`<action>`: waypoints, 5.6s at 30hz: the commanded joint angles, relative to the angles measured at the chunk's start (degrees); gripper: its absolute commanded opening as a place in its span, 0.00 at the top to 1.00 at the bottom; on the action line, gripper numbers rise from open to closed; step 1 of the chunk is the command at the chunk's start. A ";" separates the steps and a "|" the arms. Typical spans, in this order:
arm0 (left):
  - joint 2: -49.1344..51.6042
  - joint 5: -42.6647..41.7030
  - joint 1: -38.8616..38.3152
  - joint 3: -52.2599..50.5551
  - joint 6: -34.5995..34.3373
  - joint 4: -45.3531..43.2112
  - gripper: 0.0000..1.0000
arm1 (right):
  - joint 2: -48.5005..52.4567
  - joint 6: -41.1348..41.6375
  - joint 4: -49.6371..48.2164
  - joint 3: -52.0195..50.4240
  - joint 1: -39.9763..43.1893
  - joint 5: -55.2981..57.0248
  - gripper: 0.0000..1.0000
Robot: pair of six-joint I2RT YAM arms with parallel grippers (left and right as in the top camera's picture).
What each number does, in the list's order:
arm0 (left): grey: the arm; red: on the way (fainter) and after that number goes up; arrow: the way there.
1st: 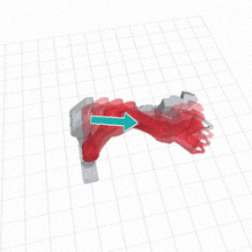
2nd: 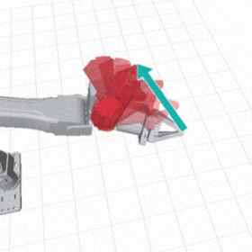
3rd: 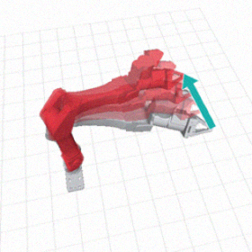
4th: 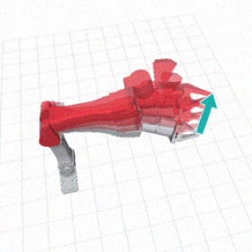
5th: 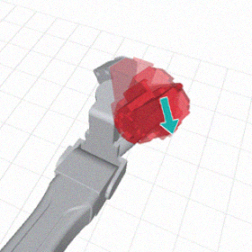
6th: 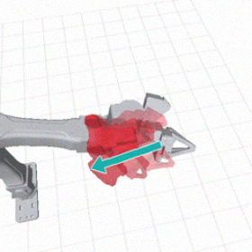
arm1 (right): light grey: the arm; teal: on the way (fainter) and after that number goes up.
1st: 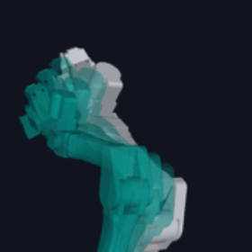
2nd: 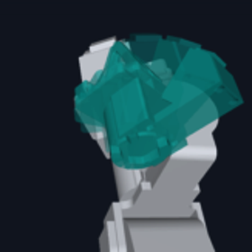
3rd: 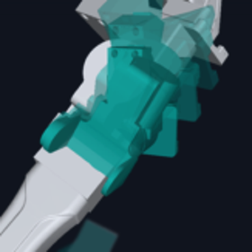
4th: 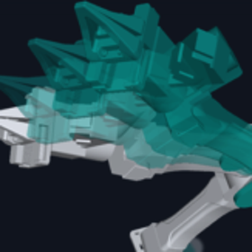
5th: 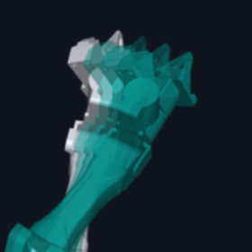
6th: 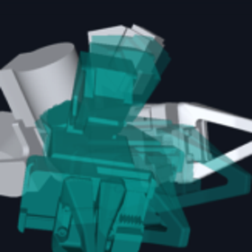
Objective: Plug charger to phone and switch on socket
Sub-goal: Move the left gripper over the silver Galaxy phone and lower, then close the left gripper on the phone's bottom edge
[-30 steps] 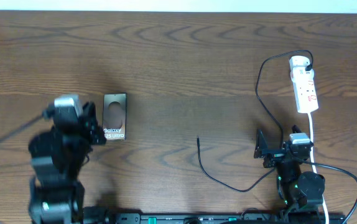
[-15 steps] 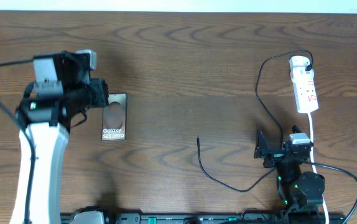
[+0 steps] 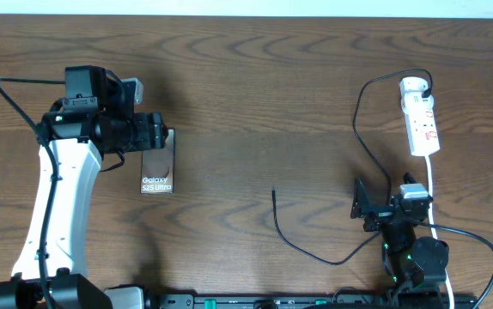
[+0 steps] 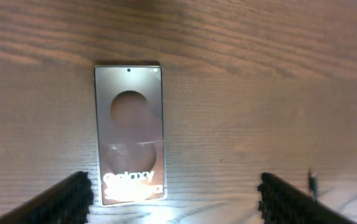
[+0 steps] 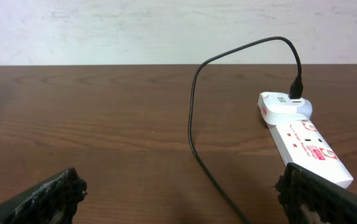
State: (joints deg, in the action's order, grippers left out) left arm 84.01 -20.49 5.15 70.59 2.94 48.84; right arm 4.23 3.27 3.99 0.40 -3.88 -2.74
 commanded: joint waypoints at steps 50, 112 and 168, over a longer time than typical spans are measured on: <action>18.75 14.14 -4.00 0.90 -1.53 -4.70 0.04 | -0.20 0.52 0.26 -0.09 0.13 0.50 0.01; 19.08 17.11 -6.21 -7.85 -3.45 -13.44 0.04 | -0.20 0.52 0.26 -0.09 0.13 0.50 0.01; 22.75 16.90 -6.21 -8.17 -3.43 -14.67 0.16 | -0.20 0.52 0.26 -0.09 0.13 0.50 0.01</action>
State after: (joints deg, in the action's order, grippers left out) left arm 106.32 -4.10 -1.04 62.96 -0.19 34.00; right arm 4.23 3.27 3.97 0.40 -3.88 -2.74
